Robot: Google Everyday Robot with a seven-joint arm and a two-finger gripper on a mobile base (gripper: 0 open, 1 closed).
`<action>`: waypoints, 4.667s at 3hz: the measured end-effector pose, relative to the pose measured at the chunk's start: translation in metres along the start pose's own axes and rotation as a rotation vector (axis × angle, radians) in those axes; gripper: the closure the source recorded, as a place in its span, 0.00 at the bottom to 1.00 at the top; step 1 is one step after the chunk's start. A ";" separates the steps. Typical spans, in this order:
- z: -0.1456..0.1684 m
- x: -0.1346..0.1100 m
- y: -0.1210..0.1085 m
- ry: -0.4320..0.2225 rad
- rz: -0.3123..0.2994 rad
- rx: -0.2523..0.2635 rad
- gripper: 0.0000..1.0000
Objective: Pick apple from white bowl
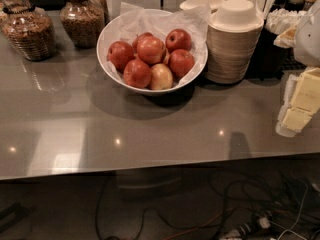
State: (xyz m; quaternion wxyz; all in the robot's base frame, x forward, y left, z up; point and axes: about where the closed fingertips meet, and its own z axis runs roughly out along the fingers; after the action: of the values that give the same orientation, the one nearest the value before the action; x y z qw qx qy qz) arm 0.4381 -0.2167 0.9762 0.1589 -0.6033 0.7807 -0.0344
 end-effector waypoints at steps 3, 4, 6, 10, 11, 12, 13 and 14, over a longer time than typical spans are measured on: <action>0.020 -0.030 -0.026 -0.201 0.053 0.093 0.00; 0.028 -0.063 -0.050 -0.351 0.090 0.146 0.00; 0.034 -0.148 -0.094 -0.539 0.057 0.131 0.00; 0.046 -0.217 -0.143 -0.654 -0.048 0.212 0.19; 0.065 -0.233 -0.148 -0.675 -0.069 0.196 0.39; 0.081 -0.241 -0.150 -0.683 -0.073 0.168 0.27; 0.094 -0.243 -0.151 -0.685 -0.069 0.143 0.24; 0.106 -0.244 -0.155 -0.687 -0.057 0.132 0.29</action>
Offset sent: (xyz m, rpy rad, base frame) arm 0.0395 0.0196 -0.0081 0.1921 -0.1416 -0.0067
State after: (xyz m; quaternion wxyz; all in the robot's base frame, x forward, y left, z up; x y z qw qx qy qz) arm 0.6668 -0.0114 0.9645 0.4499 -0.5898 0.6605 0.1160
